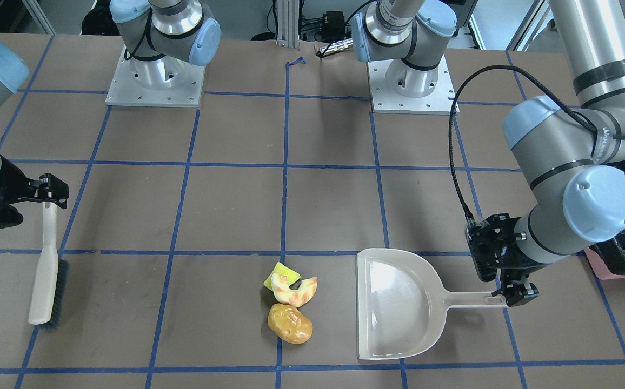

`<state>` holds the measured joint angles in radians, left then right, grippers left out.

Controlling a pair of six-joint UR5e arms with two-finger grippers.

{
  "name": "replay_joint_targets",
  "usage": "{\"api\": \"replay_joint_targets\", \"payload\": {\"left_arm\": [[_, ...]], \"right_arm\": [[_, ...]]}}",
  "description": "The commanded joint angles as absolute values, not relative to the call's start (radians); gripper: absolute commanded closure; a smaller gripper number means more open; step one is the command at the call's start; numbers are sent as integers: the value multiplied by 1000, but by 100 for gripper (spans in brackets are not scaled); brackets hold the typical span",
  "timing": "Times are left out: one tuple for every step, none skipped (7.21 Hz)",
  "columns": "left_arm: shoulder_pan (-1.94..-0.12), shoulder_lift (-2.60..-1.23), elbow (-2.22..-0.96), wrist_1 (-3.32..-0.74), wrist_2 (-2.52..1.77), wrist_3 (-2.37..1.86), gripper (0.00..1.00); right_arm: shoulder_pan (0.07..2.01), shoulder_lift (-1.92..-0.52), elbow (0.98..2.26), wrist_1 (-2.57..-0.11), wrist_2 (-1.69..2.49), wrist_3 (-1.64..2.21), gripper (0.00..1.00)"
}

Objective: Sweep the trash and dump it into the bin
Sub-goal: 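Grasp the dustpan handle with the left gripper while the right grasps the brush handle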

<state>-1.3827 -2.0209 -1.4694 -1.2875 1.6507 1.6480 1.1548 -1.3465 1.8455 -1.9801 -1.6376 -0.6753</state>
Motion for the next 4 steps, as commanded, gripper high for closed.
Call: {"api": "replay_joint_targets", "payload": {"left_arm": [[-1382, -2084, -1422, -1263, 1660, 1689, 0], [-1382, -2109, -1404, -1258, 1664, 1700, 0], [-1382, -2118, -1402, -1253, 1660, 1704, 0], [-1382, -2128, -1401, -1209, 1661, 1704, 0]], "right_arm": [[1144, -1292, 1858, -2017, -1644, -707, 4], [1144, -1279, 1858, -2016, -1651, -707, 4], [1143, -1276, 1858, -2013, -1661, -707, 4], [1143, -1276, 1868, -2011, -1676, -706, 8]]}}
